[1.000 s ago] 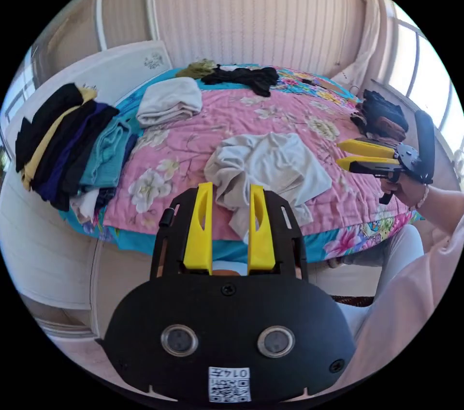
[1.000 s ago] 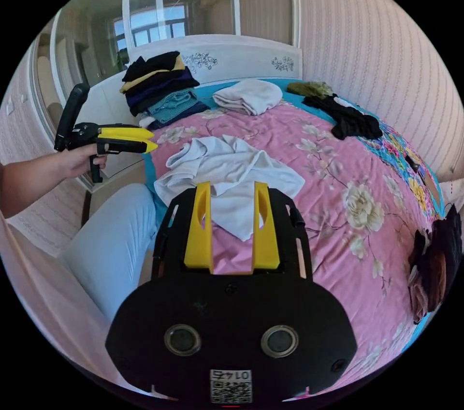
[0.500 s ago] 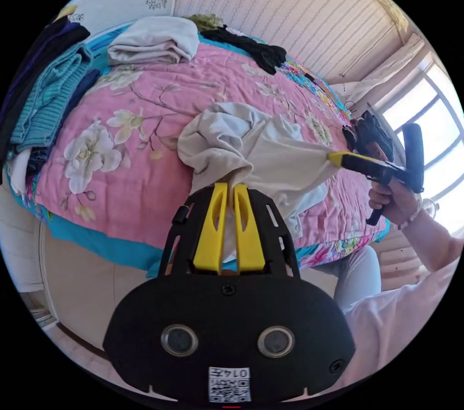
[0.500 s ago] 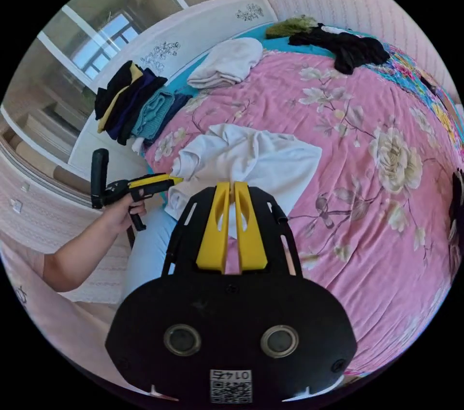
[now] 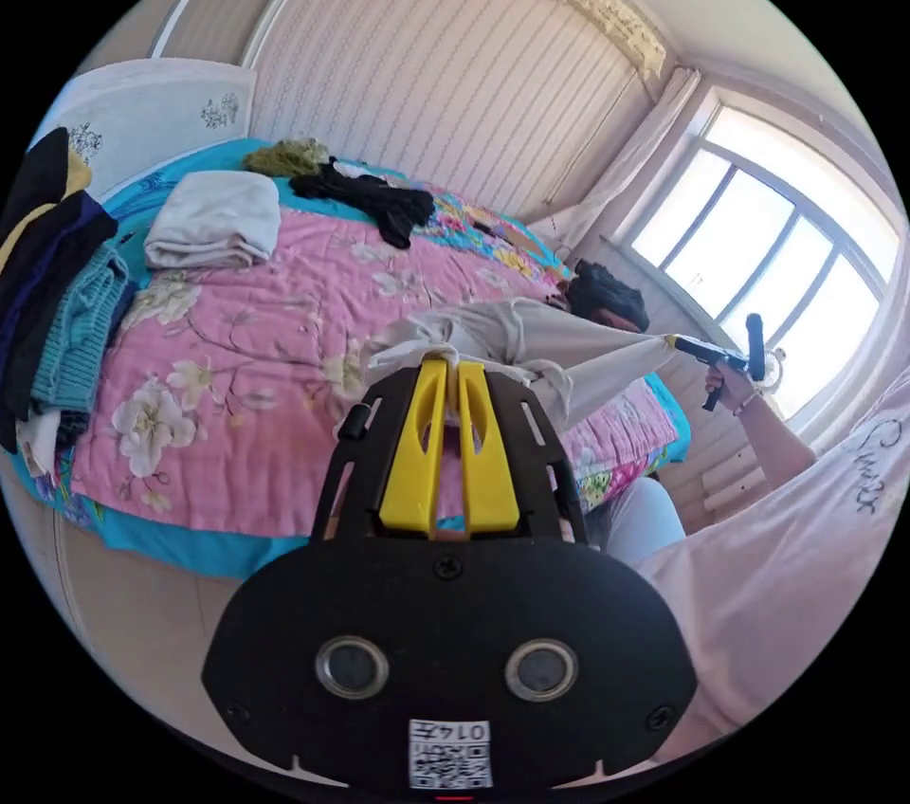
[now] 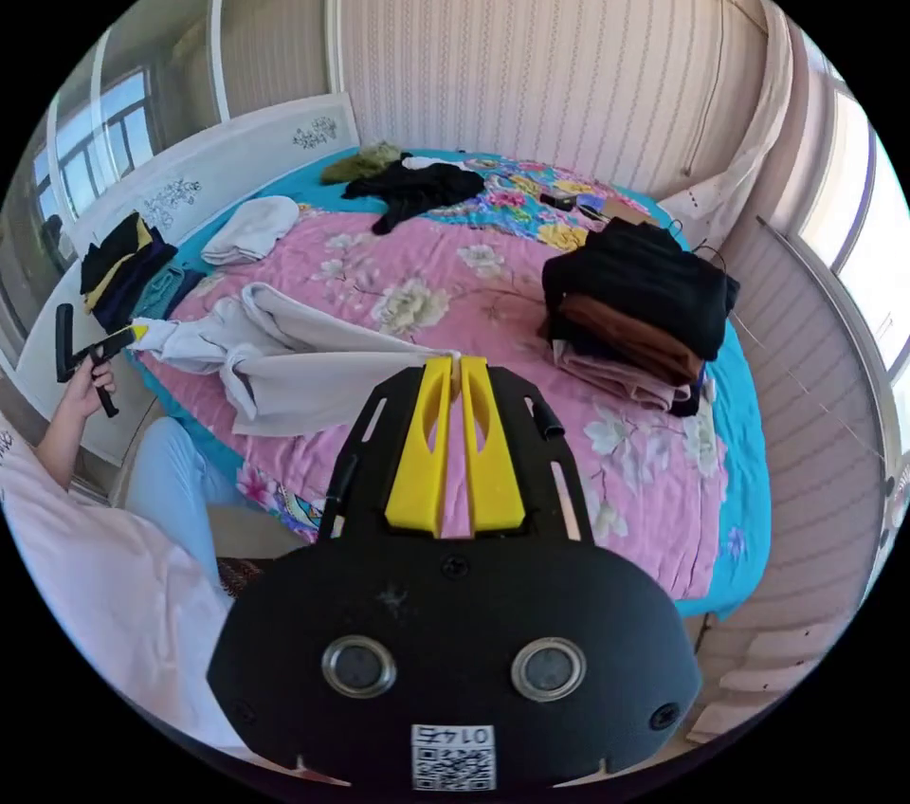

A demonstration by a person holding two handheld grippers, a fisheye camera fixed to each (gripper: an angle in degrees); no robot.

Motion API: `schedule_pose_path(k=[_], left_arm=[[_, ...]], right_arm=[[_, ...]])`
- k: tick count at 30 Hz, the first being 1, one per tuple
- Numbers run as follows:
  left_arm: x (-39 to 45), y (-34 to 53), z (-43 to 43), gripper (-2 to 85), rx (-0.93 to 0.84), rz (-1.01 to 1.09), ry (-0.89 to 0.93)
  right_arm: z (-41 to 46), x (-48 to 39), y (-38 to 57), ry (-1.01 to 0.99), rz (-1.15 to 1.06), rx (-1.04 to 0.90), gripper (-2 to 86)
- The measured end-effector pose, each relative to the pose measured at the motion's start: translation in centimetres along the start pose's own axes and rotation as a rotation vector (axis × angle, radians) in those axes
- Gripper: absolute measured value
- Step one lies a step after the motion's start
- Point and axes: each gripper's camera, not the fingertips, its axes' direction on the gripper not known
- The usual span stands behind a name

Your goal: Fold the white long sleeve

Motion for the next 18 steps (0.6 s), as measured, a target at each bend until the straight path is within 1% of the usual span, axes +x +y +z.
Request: schedule_pose_path(k=[1, 2, 3, 5, 7, 10, 12, 13, 15, 18], left_arm=[[-0.1, 0.6, 1.2, -0.6, -0.047, -0.014, 0.006], [-0.3, 1.8, 3.6, -0.6, -0.138, -0.037, 0.037], [-0.3, 3.1, 5.5, -0.5, -0.207, -0.051, 0.076], [0.1, 4.6, 7.2, -0.5, -0.242, -0.057, 0.111], [0.6, 5.5, 7.9, -0.4, -0.232, -0.054, 0.106], [0.6, 6.0, 9.1, -0.3, -0.243, -0.073, 0.109], [0.4, 6.0, 9.7, -0.3, -0.252, -0.088, 0.135], [0.4, 6.0, 9.8, -0.4, -0.245, -0.085, 0.137], [0.7, 5.8, 10.3, -0.5, -0.228, -0.072, 0.145], [1.4, 5.6, 11.5, -0.6, -0.253, -0.049, 0.144]], right_arm=[[0.7, 0.6, 1.2, 0.015, 0.019, -0.036, 3.4], [1.8, 1.4, 3.6, 0.024, 0.045, -0.062, 6.6], [2.5, 1.6, 5.7, 0.022, 0.083, -0.049, 11.4], [3.5, 0.8, 7.3, -0.038, 0.09, -0.059, 13.2], [4.6, -1.3, 7.3, -0.103, 0.053, -0.065, 13.5], [7.3, -7.7, 5.1, -0.202, -0.12, -0.085, 13.5], [9.9, -14.7, 2.7, -0.351, -0.299, -0.114, 13.8], [10.5, -16.6, 2.1, -0.396, -0.35, -0.12, 14.2], [12.2, -24.2, 0.6, -0.504, -0.55, -0.105, 15.7], [15.6, -31.7, 0.1, -0.498, -0.706, -0.162, 16.3]])
